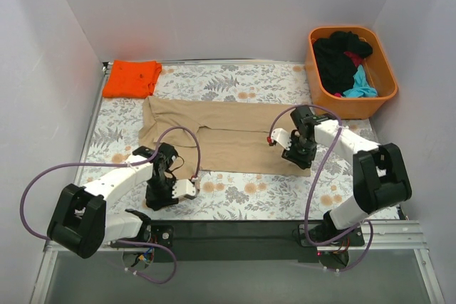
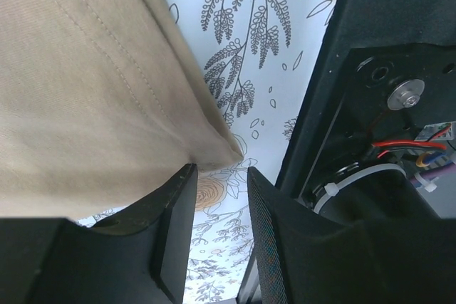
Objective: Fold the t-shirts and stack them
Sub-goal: Fold the tshirt
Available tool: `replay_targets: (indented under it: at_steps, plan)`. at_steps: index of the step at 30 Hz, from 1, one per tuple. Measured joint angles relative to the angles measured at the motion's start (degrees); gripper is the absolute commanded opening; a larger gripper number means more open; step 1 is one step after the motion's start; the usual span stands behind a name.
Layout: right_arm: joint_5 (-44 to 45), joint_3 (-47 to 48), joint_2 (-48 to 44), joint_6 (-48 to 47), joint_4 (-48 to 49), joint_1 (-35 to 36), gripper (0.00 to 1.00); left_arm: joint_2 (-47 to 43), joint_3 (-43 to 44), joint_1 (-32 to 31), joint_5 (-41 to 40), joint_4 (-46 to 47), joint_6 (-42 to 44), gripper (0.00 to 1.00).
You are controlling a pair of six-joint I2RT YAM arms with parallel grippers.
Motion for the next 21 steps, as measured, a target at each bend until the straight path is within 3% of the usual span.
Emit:
replay_targets:
  at_steps: [4, 13, 16, 17, 19, 21]
  plan:
    - [-0.2, -2.3, -4.3, -0.5, -1.0, 0.9, 0.38, 0.0, 0.0, -0.4, 0.0, -0.2, -0.5, 0.34]
    - [1.5, -6.7, -1.7, -0.6, 0.3, 1.7, 0.42, 3.9, 2.2, -1.4, 0.2, 0.2, -3.1, 0.39]
    - [3.2, -7.2, -1.7, -0.7, 1.4, 2.4, 0.29, 3.9, 2.2, -1.5, 0.1, 0.7, -3.6, 0.39]
    - [3.9, -7.3, -1.7, -0.7, 2.1, 2.6, 0.16, 3.9, 2.0, -1.8, 0.0, 1.3, -3.8, 0.39]
    - [5.5, -7.4, -1.6, -1.2, 3.5, 2.8, 0.02, 3.9, 1.5, -2.5, -0.1, 2.3, -4.3, 0.39]
    - [6.1, -7.4, -1.5, -0.8, 4.0, 2.8, 0.01, 3.9, 1.1, -3.7, -0.5, 2.8, -5.0, 0.40]
